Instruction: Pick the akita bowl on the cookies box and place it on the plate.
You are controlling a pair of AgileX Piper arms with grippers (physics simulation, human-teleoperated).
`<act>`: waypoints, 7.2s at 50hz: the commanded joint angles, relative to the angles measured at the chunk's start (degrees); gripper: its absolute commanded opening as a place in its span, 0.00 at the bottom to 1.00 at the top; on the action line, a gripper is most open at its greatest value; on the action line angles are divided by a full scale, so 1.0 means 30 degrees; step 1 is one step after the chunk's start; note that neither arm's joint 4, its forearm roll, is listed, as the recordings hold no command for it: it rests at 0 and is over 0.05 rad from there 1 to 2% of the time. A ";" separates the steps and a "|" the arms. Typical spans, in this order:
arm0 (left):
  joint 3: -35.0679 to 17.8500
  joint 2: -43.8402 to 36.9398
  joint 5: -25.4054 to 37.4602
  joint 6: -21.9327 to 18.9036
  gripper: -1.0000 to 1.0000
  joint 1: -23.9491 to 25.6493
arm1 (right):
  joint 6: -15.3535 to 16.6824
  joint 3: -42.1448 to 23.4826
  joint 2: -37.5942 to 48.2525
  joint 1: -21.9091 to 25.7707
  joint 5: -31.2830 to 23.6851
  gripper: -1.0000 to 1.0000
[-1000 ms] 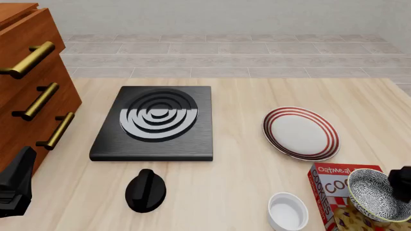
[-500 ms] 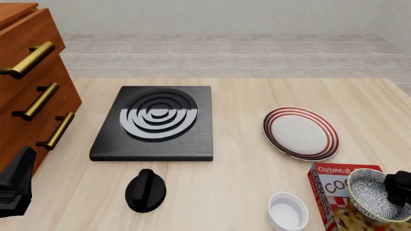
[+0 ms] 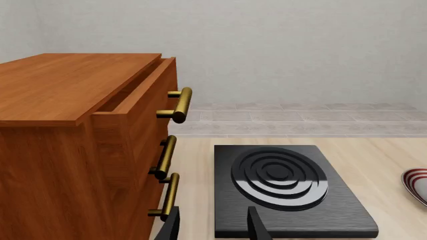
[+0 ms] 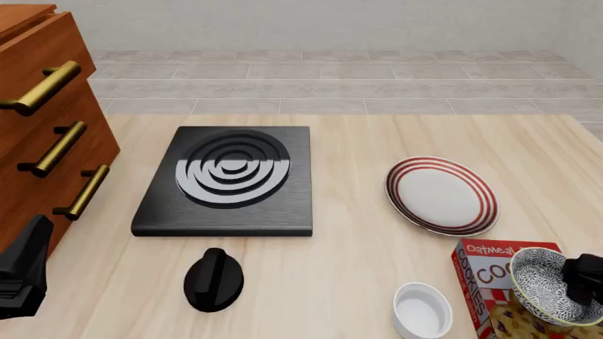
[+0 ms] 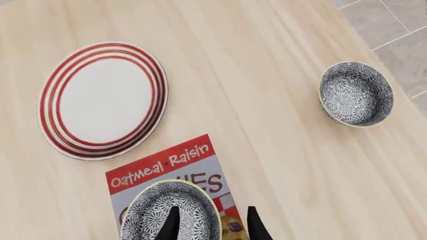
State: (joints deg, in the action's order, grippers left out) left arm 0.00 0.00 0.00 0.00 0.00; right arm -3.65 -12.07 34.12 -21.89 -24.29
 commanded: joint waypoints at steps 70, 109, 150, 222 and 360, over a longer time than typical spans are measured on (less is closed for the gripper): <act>0.0000 0.0000 0.0000 0.0000 1.00 0.0000 | -0.0049 0.2034 0.2540 0.0219 0.3519 1.00; 0.0000 0.0000 0.0000 0.0000 1.00 0.0000 | -0.0333 -0.0784 -0.0329 0.0921 -0.0731 0.00; 0.0000 0.0000 0.0000 0.0000 1.00 0.0000 | -0.3897 -0.5132 0.4058 0.7322 0.2564 0.00; 0.0000 0.0000 0.0000 0.0000 1.00 0.0000 | -0.7277 -0.6775 1.2434 0.7942 0.9851 0.00; 0.0000 0.0000 0.0000 0.0000 1.00 0.0000 | -0.5966 -0.9263 2.0000 0.6699 1.2039 0.00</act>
State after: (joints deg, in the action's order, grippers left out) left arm 0.00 0.00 0.00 0.00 0.00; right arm -21.42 -38.88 92.98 -1.70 11.57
